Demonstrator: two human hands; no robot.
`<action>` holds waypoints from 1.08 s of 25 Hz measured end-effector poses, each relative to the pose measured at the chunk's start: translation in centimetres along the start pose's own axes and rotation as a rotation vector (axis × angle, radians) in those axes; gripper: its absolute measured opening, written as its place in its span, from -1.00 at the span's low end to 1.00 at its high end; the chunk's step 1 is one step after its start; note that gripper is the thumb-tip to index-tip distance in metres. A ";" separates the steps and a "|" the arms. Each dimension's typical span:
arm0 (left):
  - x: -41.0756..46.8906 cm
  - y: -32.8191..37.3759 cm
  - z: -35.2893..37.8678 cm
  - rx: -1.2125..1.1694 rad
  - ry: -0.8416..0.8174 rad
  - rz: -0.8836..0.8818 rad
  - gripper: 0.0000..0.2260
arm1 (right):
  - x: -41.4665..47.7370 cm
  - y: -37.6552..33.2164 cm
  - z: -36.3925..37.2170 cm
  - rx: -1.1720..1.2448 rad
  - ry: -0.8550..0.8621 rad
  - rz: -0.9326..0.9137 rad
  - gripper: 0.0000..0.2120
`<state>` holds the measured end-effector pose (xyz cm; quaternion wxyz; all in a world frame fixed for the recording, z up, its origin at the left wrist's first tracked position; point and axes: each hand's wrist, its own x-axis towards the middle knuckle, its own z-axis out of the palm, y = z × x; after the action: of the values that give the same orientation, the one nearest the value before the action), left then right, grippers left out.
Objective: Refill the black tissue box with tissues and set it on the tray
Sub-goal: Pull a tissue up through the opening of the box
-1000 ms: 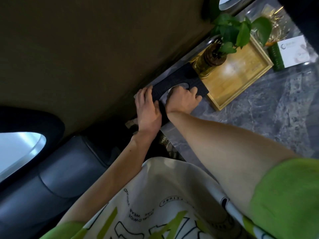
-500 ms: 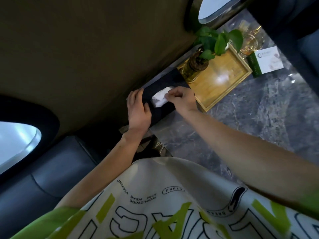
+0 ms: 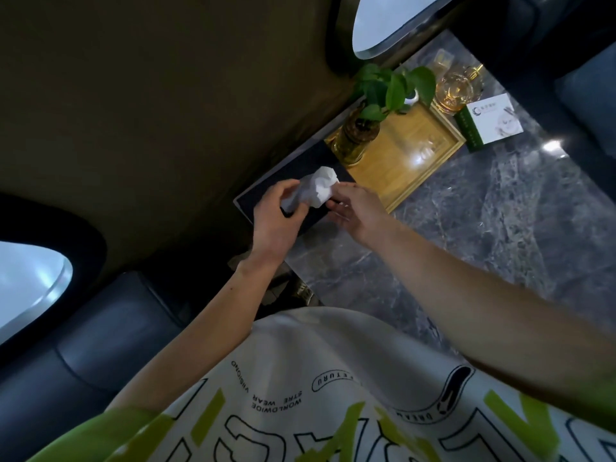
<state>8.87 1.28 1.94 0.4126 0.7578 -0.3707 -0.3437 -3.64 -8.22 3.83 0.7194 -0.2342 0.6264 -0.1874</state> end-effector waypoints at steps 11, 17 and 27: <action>0.5 2.1 1.3 -0.065 -0.130 0.024 -0.83 | -1.2 -1.0 -1.0 -0.017 -0.036 0.018 -0.94; 1.0 2.4 2.2 -0.065 -0.111 -0.001 -0.85 | -1.6 -1.4 -1.8 0.033 -0.007 0.016 -0.88; 1.7 4.1 3.7 -0.220 -0.029 -0.043 -0.86 | -0.7 -2.4 -7.2 0.348 -0.136 0.029 -0.70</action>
<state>5.49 -3.12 3.57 0.4802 0.7107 -0.3202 -0.4022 -10.83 -10.52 4.96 0.7923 -0.1093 0.5378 -0.2666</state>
